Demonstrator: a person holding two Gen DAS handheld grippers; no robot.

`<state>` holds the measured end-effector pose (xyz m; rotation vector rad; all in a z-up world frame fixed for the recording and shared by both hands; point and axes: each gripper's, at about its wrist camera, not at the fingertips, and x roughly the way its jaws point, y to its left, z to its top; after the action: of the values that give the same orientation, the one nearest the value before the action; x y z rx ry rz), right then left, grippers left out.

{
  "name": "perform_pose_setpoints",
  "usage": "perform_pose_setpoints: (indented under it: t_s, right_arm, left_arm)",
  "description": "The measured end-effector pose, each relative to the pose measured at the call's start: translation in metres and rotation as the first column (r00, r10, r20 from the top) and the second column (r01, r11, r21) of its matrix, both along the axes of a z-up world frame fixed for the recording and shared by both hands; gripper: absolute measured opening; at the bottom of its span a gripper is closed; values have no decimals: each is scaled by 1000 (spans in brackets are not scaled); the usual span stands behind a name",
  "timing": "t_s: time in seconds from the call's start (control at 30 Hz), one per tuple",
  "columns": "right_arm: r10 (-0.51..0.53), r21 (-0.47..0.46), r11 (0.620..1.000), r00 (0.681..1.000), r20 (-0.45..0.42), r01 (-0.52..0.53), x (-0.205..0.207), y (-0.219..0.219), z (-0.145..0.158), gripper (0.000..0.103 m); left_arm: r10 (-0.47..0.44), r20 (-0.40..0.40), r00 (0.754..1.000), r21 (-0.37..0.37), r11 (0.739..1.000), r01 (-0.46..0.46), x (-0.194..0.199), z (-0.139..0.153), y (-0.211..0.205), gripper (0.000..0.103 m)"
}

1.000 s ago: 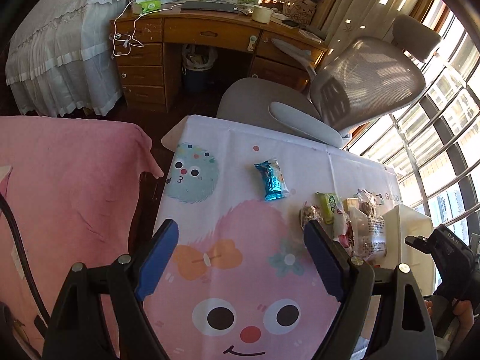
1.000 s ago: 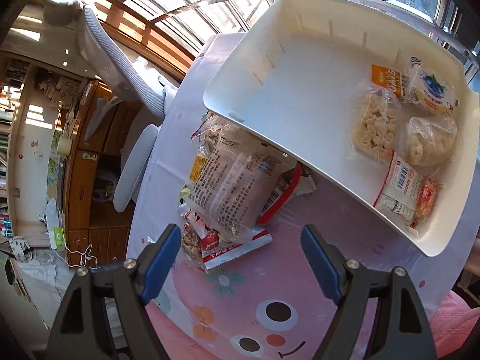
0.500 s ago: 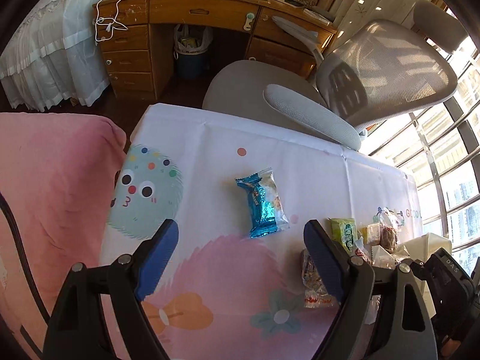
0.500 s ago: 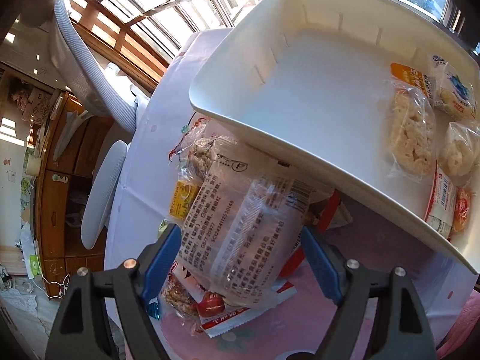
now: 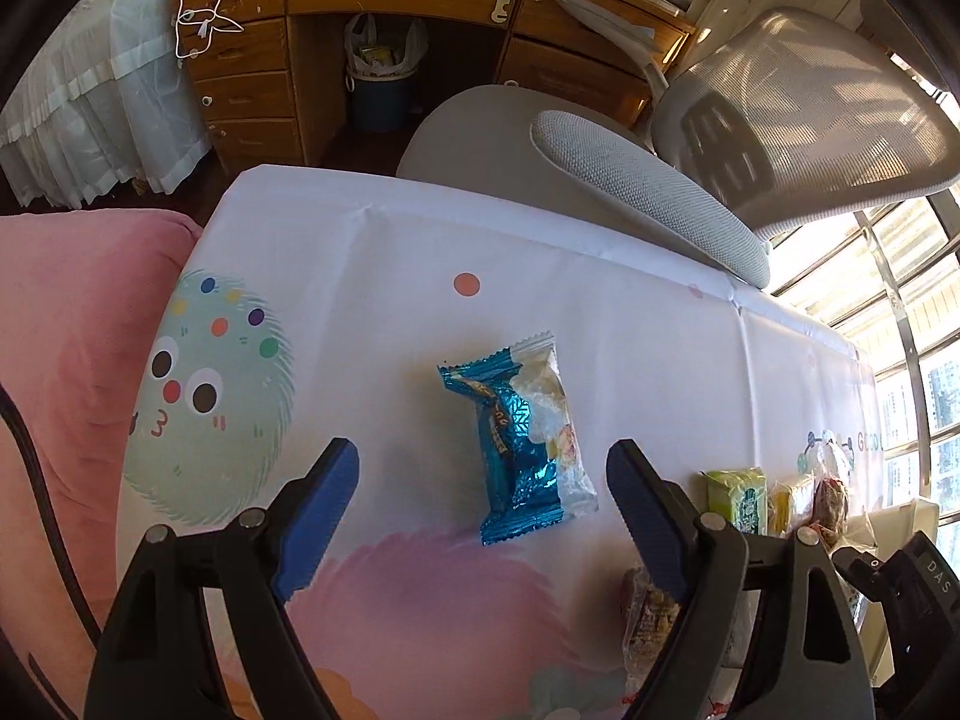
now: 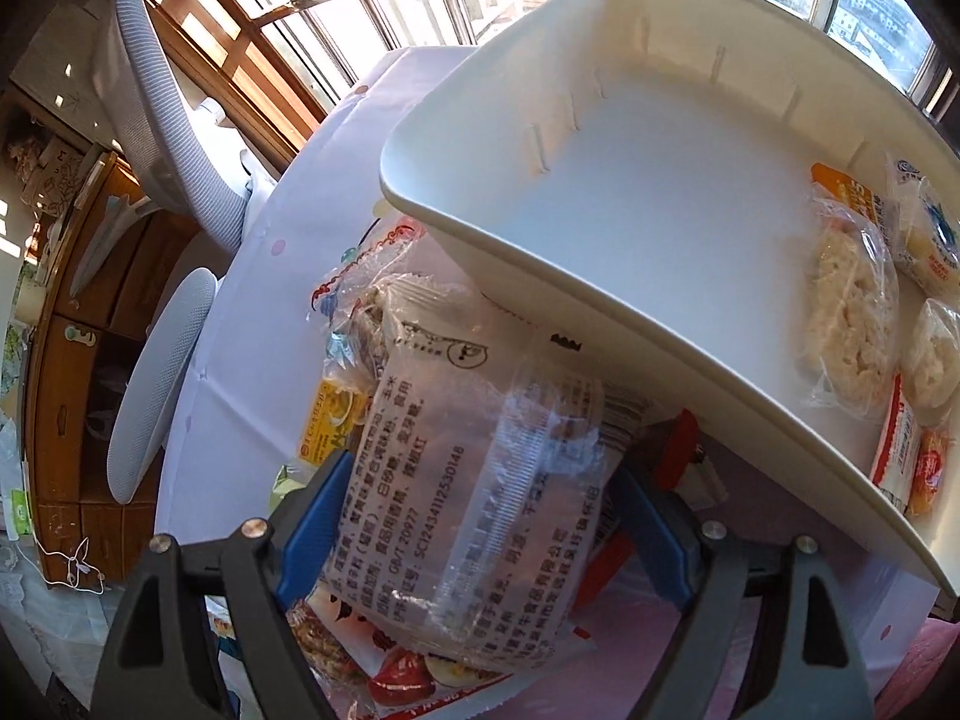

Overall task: Organize snacks
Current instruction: 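Close the left tool on the blue-foil pastry while the right tool grips the clear bread bag, then carry the blue-foil pastry and clear bread bag with both tools over the tray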

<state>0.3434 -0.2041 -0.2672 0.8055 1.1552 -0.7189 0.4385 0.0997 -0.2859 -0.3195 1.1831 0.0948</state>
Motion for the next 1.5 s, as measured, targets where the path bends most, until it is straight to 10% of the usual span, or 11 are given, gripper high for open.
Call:
perform_pose_setpoints:
  t_s: [0.73, 1.5]
  right_arm:
    - [200, 73, 977, 980, -12, -199, 12, -3, -13, 83]
    - [398, 130, 909, 917, 19, -397, -34, 10, 12, 67]
  left_arm:
    - [-22, 12, 1000, 133, 991, 20, 12, -14, -22, 32]
    - [-40, -26, 999, 75, 996, 41, -43, 14, -2, 29]
